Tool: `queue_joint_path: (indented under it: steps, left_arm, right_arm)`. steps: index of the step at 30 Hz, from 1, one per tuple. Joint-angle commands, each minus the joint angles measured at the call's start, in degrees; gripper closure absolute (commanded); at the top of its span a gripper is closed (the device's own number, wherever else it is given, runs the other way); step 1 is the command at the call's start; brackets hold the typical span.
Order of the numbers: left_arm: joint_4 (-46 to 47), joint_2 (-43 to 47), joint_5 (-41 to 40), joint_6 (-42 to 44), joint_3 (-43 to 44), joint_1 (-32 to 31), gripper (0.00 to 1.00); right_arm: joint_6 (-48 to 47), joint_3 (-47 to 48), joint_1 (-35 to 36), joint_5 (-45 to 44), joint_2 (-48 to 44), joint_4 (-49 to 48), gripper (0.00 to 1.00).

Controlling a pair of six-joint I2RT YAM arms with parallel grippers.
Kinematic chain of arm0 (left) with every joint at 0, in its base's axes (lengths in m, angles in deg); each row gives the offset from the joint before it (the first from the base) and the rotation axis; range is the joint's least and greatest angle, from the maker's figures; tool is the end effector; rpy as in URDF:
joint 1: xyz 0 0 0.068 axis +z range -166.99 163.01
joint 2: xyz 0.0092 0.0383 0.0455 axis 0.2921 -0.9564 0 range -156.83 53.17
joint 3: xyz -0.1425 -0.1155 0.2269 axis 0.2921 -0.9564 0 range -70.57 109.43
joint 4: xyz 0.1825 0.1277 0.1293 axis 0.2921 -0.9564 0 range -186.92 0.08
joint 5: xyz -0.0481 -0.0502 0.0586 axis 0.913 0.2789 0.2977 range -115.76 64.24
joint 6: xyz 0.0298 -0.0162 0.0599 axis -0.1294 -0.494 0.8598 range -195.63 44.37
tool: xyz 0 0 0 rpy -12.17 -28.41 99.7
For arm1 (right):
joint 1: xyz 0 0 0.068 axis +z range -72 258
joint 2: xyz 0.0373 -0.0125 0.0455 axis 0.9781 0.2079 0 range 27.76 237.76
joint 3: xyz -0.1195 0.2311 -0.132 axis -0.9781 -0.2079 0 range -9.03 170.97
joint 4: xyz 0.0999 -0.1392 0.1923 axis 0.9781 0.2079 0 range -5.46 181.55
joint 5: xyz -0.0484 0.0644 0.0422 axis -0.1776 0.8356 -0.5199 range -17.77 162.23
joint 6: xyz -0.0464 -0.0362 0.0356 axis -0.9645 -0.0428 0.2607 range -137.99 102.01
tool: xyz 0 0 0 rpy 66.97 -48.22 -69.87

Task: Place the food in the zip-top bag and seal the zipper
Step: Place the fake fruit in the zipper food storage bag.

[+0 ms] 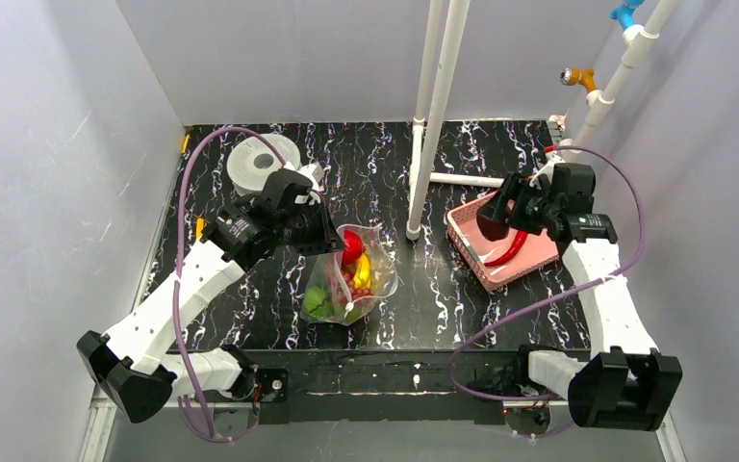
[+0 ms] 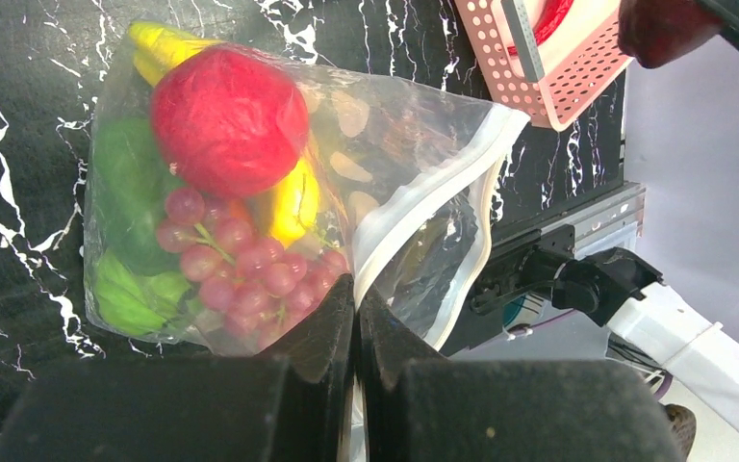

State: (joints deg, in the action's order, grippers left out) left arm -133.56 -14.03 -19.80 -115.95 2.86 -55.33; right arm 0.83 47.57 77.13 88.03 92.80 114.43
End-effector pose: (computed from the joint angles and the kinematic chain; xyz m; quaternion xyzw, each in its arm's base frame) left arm 0.1890 -0.1570 0.3820 0.0077 0.8956 -0.3164 0.3126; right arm 0.2476 0.0113 0.3154 0.0934 0.8886 0.1895 0.4070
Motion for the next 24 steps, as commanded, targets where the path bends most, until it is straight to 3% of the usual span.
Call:
queue_joint_path:
  steps: [1,9,14,17,24]
  left_arm:
    - [0.55,0.03,0.95,0.06,-0.15,0.14,1.00]
    - [0.74,-0.07,1.09,0.04,-0.46,0.15,1.00]
    - [0.91,-0.64,1.67,-0.31,-0.04,0.17,1.00]
    - [0.92,-0.65,1.79,-0.61,-0.08,0.19,1.00]
    - [0.64,0.62,1.45,-1.10,-0.86,0.14,1.00]
  right_arm:
    - [-1.64,2.99,3.35,11.63,-3.73,-0.86,0.99]
    - [-3.89,3.48,22.10,16.76,-10.45,-5.62,0.97]
    - [-0.87,4.52,33.98,16.75,-10.07,-12.10,0.97]
    - [-0.24,5.26,41.04,14.03,-7.70,-15.55,0.97]
    - [-4.77,11.96,54.82,0.47,1.23,-12.21,0.98]
